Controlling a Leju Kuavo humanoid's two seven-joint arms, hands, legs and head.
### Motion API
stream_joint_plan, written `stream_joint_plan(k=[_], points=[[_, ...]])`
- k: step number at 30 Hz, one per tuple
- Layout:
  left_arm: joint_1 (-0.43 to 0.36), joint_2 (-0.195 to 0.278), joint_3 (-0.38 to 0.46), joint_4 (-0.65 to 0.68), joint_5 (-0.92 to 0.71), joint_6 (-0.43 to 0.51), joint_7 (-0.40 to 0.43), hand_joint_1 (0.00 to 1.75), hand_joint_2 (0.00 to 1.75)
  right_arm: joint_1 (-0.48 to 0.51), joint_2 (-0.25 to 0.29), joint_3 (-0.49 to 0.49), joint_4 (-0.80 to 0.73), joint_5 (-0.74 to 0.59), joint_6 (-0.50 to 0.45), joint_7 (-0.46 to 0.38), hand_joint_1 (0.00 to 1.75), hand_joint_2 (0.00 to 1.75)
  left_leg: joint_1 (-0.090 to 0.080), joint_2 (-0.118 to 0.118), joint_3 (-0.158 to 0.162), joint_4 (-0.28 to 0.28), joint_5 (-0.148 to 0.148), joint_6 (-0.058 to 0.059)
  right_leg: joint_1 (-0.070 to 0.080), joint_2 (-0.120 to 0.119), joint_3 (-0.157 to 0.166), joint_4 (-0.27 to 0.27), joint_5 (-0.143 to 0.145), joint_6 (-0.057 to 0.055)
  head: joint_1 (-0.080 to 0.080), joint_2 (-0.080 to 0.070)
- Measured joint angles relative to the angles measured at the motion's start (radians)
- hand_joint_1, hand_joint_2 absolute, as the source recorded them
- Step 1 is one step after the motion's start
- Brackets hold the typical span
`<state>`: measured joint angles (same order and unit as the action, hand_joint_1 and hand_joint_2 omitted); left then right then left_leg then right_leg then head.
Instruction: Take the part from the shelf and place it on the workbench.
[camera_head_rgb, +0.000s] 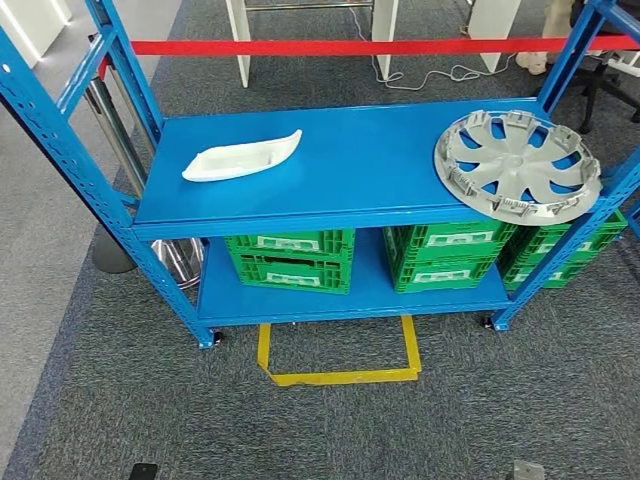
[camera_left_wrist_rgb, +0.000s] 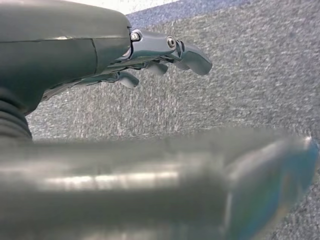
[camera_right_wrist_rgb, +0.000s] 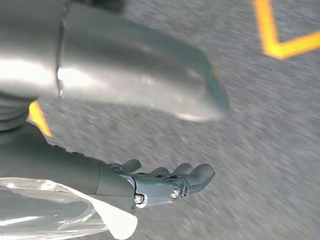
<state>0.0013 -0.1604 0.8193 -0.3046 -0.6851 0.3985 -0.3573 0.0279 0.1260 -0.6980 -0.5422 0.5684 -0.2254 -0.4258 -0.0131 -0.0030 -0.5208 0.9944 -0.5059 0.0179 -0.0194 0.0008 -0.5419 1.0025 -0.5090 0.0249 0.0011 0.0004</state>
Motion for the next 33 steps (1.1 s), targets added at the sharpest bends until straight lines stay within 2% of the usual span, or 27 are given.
stream_joint_plan(k=[1,12,19,24,33], points=[[-0.003,-0.003,0.017,0.003,-0.015,0.006,-0.008,0.00,0.00,0.002,0.004,-0.001,-0.027,0.000,-0.004,-0.014,0.00,1.75,0.000,0.000,0.000,0.000,0.000,0.000,0.000,0.000,0.000,0.000,0.000,0.000,0.000,0.000],[-0.033,-0.024,0.157,0.029,-0.137,0.042,-0.086,0.00,0.00,0.062,0.028,0.011,-0.394,0.005,-0.037,-0.112,0.00,1.75,0.000,0.000,0.000,0.001,0.000,0.000,0.000,0.000,0.000,0.000,0.000,0.000,0.000,0.000],[-0.046,-0.030,0.206,0.040,-0.190,0.046,-0.116,0.00,0.00,0.117,0.013,0.063,-0.650,0.023,-0.069,-0.133,0.00,1.75,0.000,0.000,0.000,0.002,0.000,0.000,0.000,0.000,0.000,0.000,0.000,0.000,0.000,0.000],[-0.053,-0.033,0.226,0.045,-0.218,0.045,-0.128,0.00,0.00,0.146,-0.045,0.121,-0.812,0.049,-0.102,-0.120,0.00,1.75,0.000,0.000,-0.001,0.003,0.000,0.001,0.000,0.000,0.000,0.000,0.001,0.001,0.000,0.000],[-0.065,-0.034,0.247,0.056,-0.259,0.026,-0.131,0.00,0.00,0.162,-0.204,0.253,-1.059,0.111,-0.151,-0.050,0.00,1.75,-0.001,0.000,-0.002,0.004,-0.001,0.001,0.000,0.000,0.001,0.000,0.002,0.003,0.000,0.000]])
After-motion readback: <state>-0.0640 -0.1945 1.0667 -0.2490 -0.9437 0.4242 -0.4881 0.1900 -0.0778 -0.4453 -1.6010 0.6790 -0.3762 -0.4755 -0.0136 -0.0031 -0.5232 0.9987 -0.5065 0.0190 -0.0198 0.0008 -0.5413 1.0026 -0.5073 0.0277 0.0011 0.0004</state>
